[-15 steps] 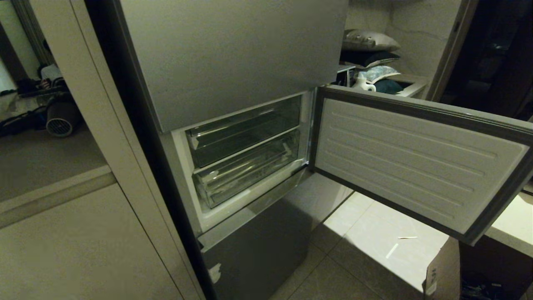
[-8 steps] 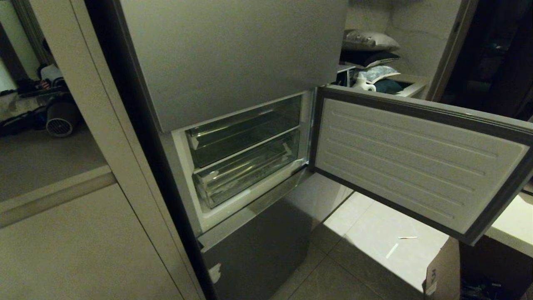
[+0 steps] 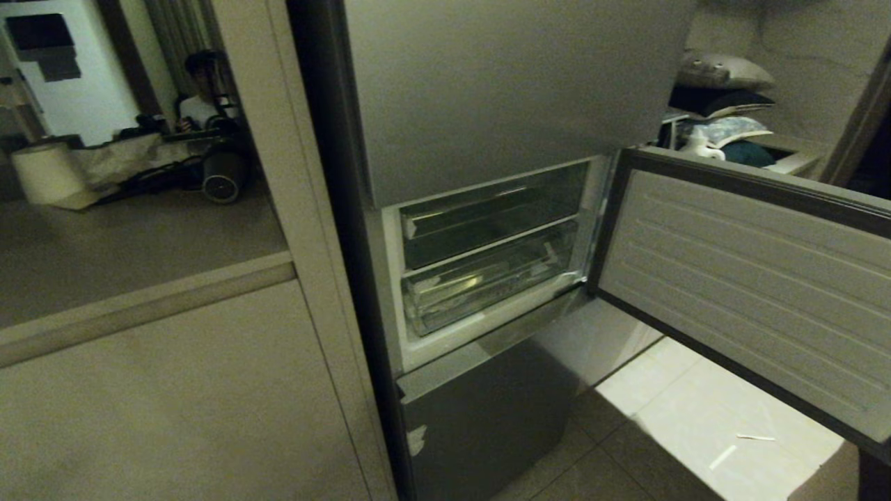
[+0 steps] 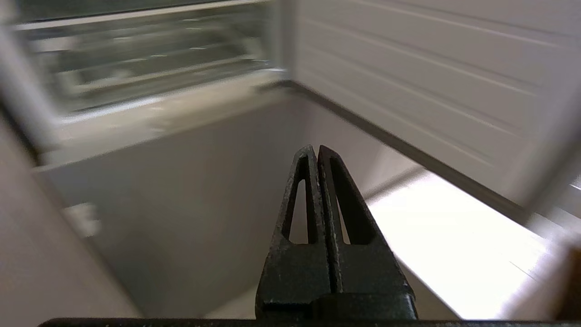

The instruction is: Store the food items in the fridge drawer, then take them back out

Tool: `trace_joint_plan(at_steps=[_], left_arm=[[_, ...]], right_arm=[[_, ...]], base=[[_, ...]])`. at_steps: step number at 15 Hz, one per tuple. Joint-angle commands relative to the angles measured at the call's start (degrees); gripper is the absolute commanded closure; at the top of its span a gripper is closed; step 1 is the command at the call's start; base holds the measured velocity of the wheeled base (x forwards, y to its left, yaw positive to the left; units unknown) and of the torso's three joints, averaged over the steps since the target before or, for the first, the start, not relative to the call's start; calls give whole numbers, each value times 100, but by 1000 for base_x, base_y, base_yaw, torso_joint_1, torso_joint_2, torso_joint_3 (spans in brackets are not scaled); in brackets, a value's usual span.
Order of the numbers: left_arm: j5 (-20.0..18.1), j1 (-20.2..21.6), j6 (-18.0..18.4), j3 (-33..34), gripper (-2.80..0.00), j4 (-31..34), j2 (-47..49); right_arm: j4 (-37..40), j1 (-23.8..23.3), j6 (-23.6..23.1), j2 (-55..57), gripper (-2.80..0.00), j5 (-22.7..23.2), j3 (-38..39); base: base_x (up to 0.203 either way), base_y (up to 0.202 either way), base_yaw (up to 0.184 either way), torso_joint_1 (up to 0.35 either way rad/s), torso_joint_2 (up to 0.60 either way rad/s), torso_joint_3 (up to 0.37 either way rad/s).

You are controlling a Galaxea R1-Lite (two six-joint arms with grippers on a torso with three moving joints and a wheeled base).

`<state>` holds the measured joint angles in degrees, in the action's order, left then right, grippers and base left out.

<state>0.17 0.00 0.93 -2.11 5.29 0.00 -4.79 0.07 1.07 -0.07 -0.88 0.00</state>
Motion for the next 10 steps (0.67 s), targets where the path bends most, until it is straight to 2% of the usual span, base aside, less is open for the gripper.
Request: trace_joint_plan(at_steps=[1,10], left_arm=[[1,0,-5,0,0,-2,9],[1,0,-40,0,0,-2,8]], right_arm=[[-4,1,-2,-1,0,0,176],[-4,1,7,-1,0,0,176]], base=[[3,-4,176,2,2,2],[1,-8,179,2,2,3]])
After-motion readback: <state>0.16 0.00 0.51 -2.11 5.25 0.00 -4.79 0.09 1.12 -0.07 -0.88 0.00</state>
